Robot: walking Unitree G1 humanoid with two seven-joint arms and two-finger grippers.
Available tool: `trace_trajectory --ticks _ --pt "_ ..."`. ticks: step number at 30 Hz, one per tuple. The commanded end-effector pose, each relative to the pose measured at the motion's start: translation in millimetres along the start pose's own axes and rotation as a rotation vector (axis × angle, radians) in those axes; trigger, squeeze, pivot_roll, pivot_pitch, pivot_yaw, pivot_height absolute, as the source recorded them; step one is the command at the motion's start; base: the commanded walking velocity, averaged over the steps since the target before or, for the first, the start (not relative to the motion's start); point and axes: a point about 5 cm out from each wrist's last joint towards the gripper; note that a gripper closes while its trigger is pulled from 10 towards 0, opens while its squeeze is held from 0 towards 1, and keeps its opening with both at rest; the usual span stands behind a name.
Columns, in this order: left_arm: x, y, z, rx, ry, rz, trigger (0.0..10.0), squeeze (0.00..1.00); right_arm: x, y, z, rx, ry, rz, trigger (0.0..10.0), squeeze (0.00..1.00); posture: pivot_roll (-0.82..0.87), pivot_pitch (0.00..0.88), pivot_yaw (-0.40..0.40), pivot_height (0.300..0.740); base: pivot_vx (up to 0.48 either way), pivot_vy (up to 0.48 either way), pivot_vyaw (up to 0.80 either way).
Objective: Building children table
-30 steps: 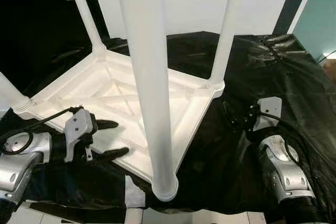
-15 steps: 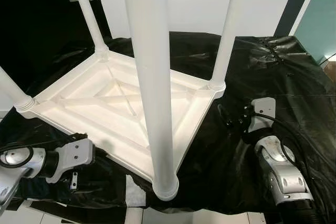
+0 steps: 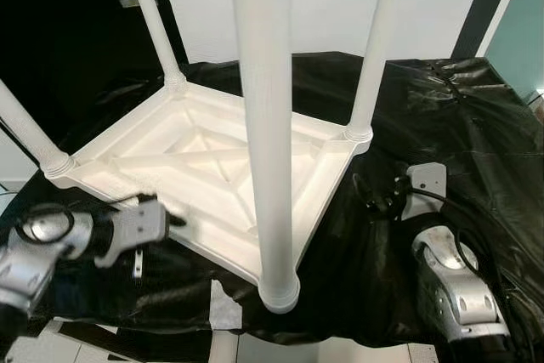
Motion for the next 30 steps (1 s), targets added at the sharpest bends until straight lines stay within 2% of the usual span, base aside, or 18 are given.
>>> trace_trajectory --ticks 1,5,7,9,19,22,23,24,25,26,27,30 --pt "-2.1 -4 1.3 -0.015 0.067 0.008 10.0 0.00 -9.0 1 1.2 -0.002 0.048 -0.028 10.0 0.00 -0.05 0.033 0.076 0.740 0.000 0.000 0.00" --pt "-3.7 -8 -0.1 -0.026 0.069 0.018 10.0 0.00 -14.4 -1 4.2 -0.018 0.080 -0.021 10.0 0.00 -0.05 0.040 0.067 0.740 0.000 0.000 0.00" --pt "1.7 -7 -9.7 -0.031 0.022 -0.001 10.0 0.00 -16.0 -2 4.9 -0.030 0.098 -0.024 10.0 0.00 -0.05 0.044 0.060 0.740 0.000 0.000 0.00" --pt "1.7 -7 -9.7 -0.031 0.022 -0.001 10.0 0.00 -16.0 -2 4.9 -0.030 0.098 -0.024 10.0 0.00 -0.05 0.044 0.060 0.740 0.000 0.000 0.00" --pt "3.4 -12 -30.9 -0.090 -0.045 -0.042 10.0 0.00 -7.1 3 3.1 -0.035 0.076 -0.008 10.0 0.00 -0.05 0.047 0.056 0.740 0.000 0.000 0.00" --pt "2.9 -10 -47.3 -0.094 -0.098 -0.052 10.0 0.00 -5.3 4 2.3 -0.036 0.062 -0.002 10.0 0.00 -0.06 0.046 0.063 0.740 0.000 0.000 0.00" --pt "2.9 -10 -47.3 -0.094 -0.098 -0.052 10.0 0.00 -5.3 4 2.3 -0.036 0.062 -0.002 10.0 0.00 -0.06 0.046 0.063 0.740 0.000 0.000 0.00" --pt "2.1 -11 -50.9 -0.105 -0.114 -0.052 9.1 0.00 -5.4 4 2.0 -0.035 0.058 0.000 10.0 0.00 -0.06 0.047 0.065 0.740 0.000 0.000 0.00" --pt "2.1 -11 -50.9 -0.105 -0.114 -0.052 9.1 0.00 -5.4 4 2.0 -0.035 0.058 0.000 10.0 0.00 -0.06 0.047 0.065 0.740 0.000 0.000 0.00" --pt "0.0 -12 -53.7 -0.123 -0.131 -0.047 4.0 0.00 -5.5 4 1.9 -0.034 0.053 0.001 10.0 0.00 -0.06 0.045 0.069 0.740 0.000 0.000 0.00" --pt "-2.1 -12 -55.5 -0.136 -0.143 -0.045 0.5 0.00 -5.6 4 1.6 -0.034 0.050 0.002 10.0 0.00 -0.06 0.046 0.070 0.740 0.000 0.000 0.00" --pt "-6.0 -10 -59.1 -0.137 -0.146 -0.036 0.0 0.00 -5.8 4 1.6 -0.034 0.047 0.002 10.0 0.00 -0.06 0.046 0.073 0.740 0.000 0.000 0.00"
Point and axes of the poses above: a point about 5 cm out from each wrist's last joint towards the gripper, its own z axis pointing back from the gripper into the wrist, its own y axis along the axis of the wrist's last joint, x = y × z, and after that the axes turned 9 degrees about -z, right-handed
